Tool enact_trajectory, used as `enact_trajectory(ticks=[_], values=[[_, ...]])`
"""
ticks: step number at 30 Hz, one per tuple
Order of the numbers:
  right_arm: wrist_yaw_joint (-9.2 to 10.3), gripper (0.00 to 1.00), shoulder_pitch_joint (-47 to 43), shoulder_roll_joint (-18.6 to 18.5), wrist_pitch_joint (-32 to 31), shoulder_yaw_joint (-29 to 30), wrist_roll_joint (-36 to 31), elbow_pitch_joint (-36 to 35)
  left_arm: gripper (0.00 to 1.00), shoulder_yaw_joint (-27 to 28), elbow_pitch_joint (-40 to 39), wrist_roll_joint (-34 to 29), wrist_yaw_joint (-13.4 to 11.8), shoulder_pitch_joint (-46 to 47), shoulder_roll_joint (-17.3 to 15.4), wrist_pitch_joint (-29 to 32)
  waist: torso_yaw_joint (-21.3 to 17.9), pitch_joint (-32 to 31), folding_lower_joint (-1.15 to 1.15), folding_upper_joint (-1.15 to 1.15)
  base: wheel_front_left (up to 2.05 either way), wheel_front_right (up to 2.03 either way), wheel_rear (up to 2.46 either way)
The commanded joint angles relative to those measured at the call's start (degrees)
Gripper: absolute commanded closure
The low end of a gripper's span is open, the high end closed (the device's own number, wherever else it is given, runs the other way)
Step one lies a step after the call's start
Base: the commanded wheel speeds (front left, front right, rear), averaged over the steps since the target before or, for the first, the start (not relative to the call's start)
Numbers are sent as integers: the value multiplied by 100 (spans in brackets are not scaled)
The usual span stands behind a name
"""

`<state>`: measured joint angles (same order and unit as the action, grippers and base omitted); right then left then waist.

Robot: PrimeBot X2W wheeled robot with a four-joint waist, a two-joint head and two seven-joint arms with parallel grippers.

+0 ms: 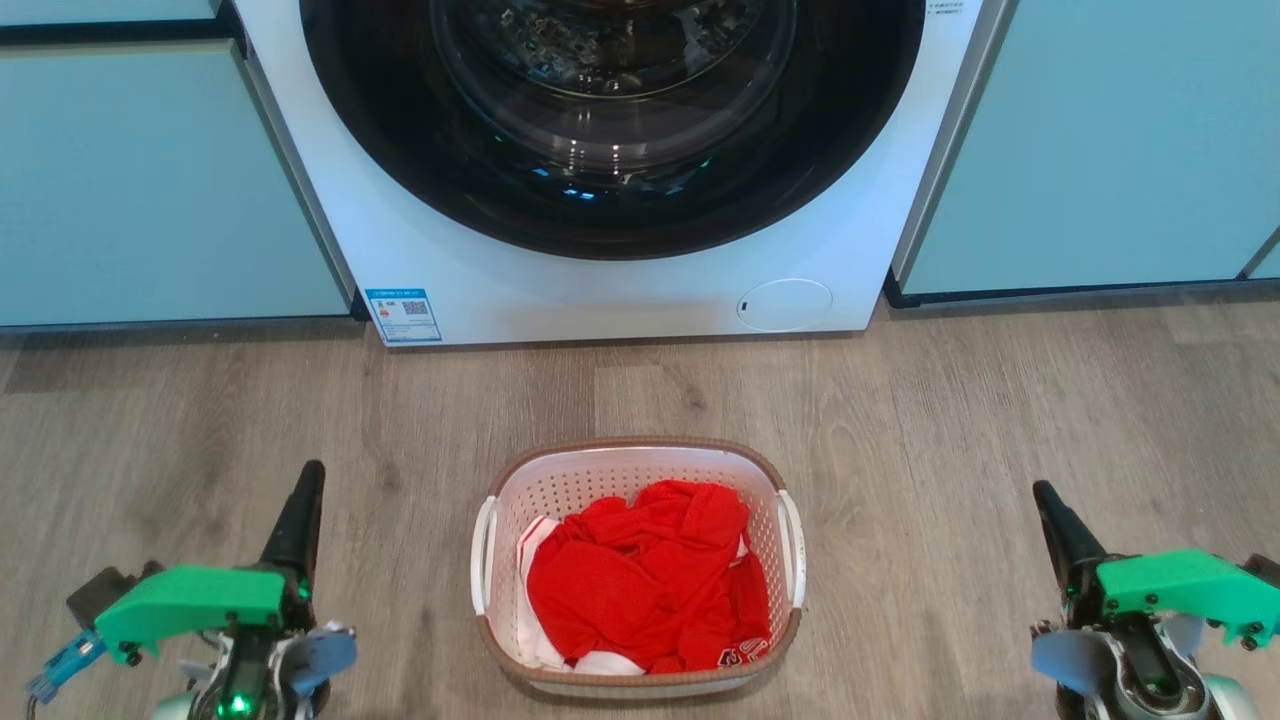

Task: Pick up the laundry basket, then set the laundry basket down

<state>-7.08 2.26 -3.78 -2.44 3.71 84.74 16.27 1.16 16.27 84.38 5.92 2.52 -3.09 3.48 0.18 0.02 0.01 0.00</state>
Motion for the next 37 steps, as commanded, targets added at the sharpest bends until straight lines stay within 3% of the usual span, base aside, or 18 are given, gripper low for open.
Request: enact_trajectory(ticks=[1,13,37], values=[[-37,100,349,-53,-55,-58,174,-225,100,261,-201,159,64,323,-38,47,-2,2,0,0,0,0,0],[-41,100,376,-42,-256,97,895,-235,100,464,-223,838,157,360,-33,243,-18,16,-1,0,0,0,0],[-41,100,380,-9,-294,144,856,-232,100,486,-223,820,157,362,-18,261,-18,16,-1,0,0,0,0]])
